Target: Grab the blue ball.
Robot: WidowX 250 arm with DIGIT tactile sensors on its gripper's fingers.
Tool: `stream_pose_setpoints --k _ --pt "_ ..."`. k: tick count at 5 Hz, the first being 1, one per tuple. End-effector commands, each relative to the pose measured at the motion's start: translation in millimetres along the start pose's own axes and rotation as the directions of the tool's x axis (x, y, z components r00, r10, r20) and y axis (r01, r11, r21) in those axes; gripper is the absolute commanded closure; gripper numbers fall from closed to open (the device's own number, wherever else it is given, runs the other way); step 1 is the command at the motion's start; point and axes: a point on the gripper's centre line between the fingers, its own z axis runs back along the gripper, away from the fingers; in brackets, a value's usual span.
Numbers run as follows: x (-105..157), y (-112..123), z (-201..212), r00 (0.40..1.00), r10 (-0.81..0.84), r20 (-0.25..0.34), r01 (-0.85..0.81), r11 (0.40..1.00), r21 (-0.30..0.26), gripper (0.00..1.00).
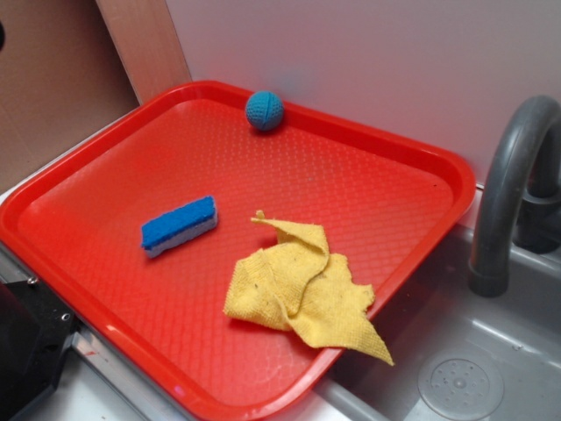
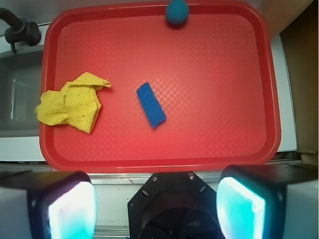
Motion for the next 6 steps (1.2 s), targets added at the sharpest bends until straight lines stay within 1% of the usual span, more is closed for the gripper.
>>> stream_pose_setpoints --k 1,2,3,4,5,6 --pt "0 0 0 1.0 0.0 0.0 0.0 1.0 0.0 0.0" --pt "28 6 -11 0.994 0.083 0.066 -0.085 0.996 0.026 0.0" --pt "50 12 -32 0.977 0.113 0.181 -0.114 0.993 -0.009 0.0" --pt "79 18 -53 0.942 0.108 0.318 -0.098 0.994 -0.047 0.0" --pt "121 32 -75 0.889 0.093 0.449 -0.03 0.989 -0.145 0.0" --pt "153 43 -101 0.876 0.114 0.469 -0.052 0.988 -0.143 0.0"
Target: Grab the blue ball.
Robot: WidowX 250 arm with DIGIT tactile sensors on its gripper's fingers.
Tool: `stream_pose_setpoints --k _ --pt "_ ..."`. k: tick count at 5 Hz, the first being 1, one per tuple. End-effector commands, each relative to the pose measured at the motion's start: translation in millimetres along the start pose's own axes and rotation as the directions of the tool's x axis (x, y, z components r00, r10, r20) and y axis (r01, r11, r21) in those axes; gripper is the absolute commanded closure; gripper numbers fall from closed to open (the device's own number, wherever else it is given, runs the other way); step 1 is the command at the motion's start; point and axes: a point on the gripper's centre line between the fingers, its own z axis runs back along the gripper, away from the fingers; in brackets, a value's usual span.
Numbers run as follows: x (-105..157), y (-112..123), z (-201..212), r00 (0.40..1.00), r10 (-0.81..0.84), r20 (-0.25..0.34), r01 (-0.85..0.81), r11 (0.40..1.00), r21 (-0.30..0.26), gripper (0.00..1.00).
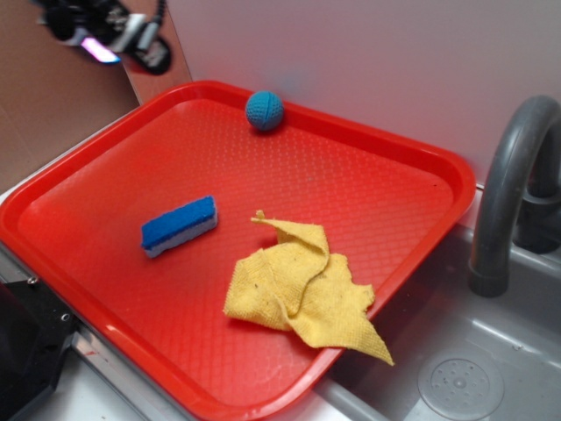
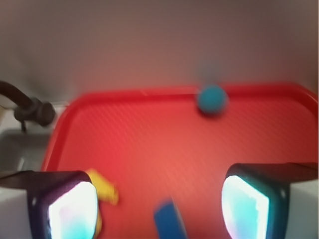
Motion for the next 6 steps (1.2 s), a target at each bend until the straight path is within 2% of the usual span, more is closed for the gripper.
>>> stream_pose_setpoints --k 1,2,4,5,6 --pt "49 33 -58 0.994 0.05 0.092 -0.053 0.998 0.03 0.0" --pt "53 40 -89 0.996 0.028 0.082 -0.035 0.996 0.084 0.0" --pt "57 55 -117 0.996 0.026 0.084 -0.036 0.992 0.117 0.0" --pt "61 57 -133 0.997 0.008 0.073 -0.016 0.994 0.106 0.0" --pt "64 56 -146 0.997 -0.009 0.071 0.003 0.997 0.076 1.0"
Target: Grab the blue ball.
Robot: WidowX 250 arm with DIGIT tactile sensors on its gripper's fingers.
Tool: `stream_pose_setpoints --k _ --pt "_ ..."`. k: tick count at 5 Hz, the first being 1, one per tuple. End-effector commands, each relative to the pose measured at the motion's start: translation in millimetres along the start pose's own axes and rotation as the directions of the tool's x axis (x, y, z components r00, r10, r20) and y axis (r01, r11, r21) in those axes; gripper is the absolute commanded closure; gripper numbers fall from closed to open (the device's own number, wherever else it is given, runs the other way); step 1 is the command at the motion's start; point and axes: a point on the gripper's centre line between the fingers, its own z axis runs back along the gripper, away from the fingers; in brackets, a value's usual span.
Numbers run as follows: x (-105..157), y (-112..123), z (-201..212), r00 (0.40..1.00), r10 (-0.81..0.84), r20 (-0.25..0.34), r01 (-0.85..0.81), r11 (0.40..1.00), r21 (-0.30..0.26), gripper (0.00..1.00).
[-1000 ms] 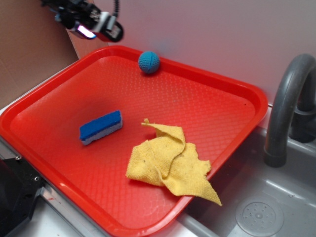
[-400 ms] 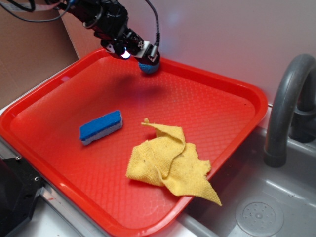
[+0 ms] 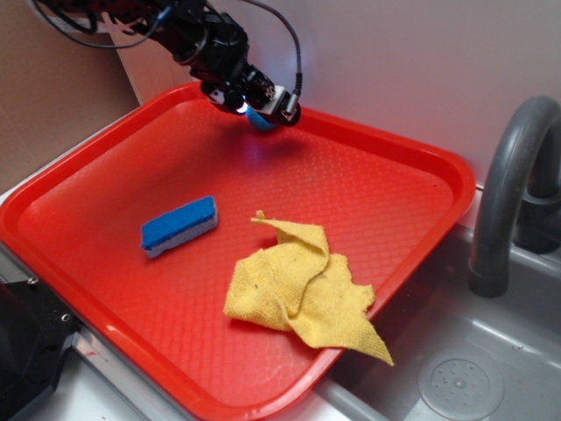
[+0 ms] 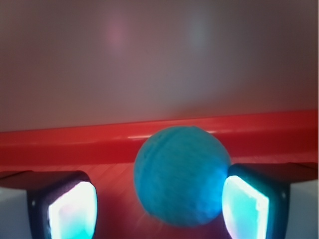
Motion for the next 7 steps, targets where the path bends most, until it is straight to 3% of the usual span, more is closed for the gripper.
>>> stream_pose_setpoints --k 1,2,3,4,5,6,7 --pt "23 -14 6 0.997 -0.06 0.046 0.061 0.998 -0.019 1.0" --pt "23 -39 44 0.998 -0.056 -0.032 0.057 0.998 0.038 1.0" --pt "20 -75 95 0.982 0.007 -0.191 0.033 0.978 0.205 1.0" --pt "21 -89 138 0.961 -0.002 -0.275 0.055 0.981 0.186 1.0" --pt "16 -96 168 0.94 0.047 -0.339 -0.008 0.993 0.115 1.0" --pt "11 -90 202 0.937 0.094 -0.337 -0.105 0.994 -0.015 1.0" --pt "10 -89 219 0.944 0.101 -0.315 -0.124 0.991 -0.053 1.0"
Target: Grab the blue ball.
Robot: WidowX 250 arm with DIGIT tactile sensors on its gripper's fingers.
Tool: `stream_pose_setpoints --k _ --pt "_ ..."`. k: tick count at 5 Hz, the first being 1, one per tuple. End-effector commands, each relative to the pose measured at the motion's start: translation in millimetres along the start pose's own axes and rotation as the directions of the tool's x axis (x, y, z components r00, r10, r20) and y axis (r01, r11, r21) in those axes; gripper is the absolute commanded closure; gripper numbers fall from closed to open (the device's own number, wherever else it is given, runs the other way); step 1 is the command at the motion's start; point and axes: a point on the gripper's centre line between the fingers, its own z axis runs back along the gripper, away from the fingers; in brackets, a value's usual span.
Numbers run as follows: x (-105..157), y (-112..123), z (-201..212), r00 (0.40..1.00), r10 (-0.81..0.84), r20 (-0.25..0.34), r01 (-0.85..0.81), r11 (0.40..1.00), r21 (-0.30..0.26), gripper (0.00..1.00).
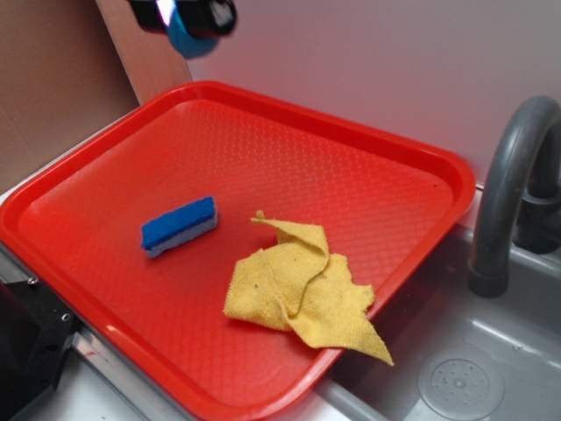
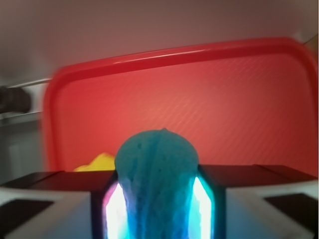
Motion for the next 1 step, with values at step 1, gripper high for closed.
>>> stream_pose_setpoints --k 1 --pt "12.7 -0.9 33.4 0.997 -0.036 0.073 0.036 0.999 0.008 1.0"
